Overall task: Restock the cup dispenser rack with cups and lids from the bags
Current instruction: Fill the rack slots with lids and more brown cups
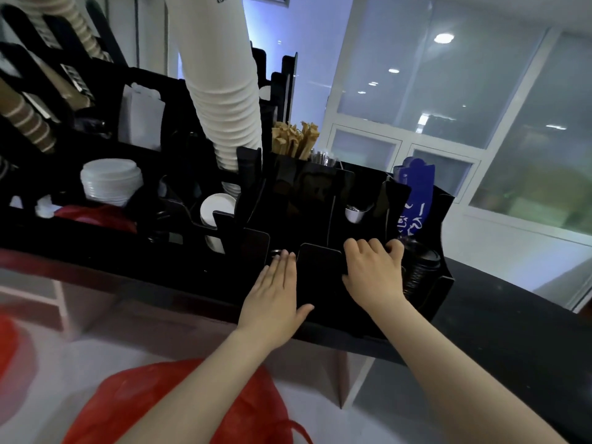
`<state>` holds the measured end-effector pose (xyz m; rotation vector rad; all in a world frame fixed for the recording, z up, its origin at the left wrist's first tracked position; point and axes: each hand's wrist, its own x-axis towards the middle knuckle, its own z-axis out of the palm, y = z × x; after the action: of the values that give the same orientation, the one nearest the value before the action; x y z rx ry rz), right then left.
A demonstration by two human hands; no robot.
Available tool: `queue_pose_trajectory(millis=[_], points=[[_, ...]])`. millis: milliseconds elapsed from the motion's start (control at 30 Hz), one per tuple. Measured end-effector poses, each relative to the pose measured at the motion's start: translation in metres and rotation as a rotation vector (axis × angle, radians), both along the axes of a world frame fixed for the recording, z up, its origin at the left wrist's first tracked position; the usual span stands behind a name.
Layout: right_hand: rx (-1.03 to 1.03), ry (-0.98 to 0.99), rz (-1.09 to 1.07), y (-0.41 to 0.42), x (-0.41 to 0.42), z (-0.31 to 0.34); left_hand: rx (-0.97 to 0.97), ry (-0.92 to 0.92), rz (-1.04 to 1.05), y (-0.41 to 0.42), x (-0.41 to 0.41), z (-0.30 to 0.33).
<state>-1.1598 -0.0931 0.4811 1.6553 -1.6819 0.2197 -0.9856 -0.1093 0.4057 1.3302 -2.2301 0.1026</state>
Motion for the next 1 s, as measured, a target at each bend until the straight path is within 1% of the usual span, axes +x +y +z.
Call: queue_pose_trajectory(millis=[100, 200, 333, 533, 633, 833, 933, 1000], points=[[0.077, -0.021, 0.043, 0.000, -0.005, 0.001, 0.017, -0.070, 0.057, 0.004, 0.003, -0.004], [0.165, -0.043, 0.079, 0.004, -0.010, 0.005, 0.063, -0.079, 0.054, 0.004, 0.005, -0.006], [0.187, -0.027, 0.095, 0.011, -0.014, 0.006, 0.089, -0.089, 0.020, 0.004, 0.010, -0.010], [0.250, 0.011, 0.145, 0.017, -0.016, 0.007, 0.020, -0.176, 0.021, 0.008, 0.019, -0.024], [0.240, -0.037, 0.183, 0.020, -0.019, 0.004, 0.002, -0.182, 0.025, 0.008, 0.019, -0.027], [0.175, -0.084, 0.192, 0.023, -0.017, -0.004, 0.007, -0.165, 0.011, 0.009, 0.021, -0.027], [0.118, -0.129, 0.222, 0.029, -0.020, -0.007, 0.012, -0.156, 0.002, 0.009, 0.021, -0.026], [0.031, -0.207, 0.267, 0.034, -0.023, -0.007, 0.010, -0.157, 0.006, 0.009, 0.022, -0.026]])
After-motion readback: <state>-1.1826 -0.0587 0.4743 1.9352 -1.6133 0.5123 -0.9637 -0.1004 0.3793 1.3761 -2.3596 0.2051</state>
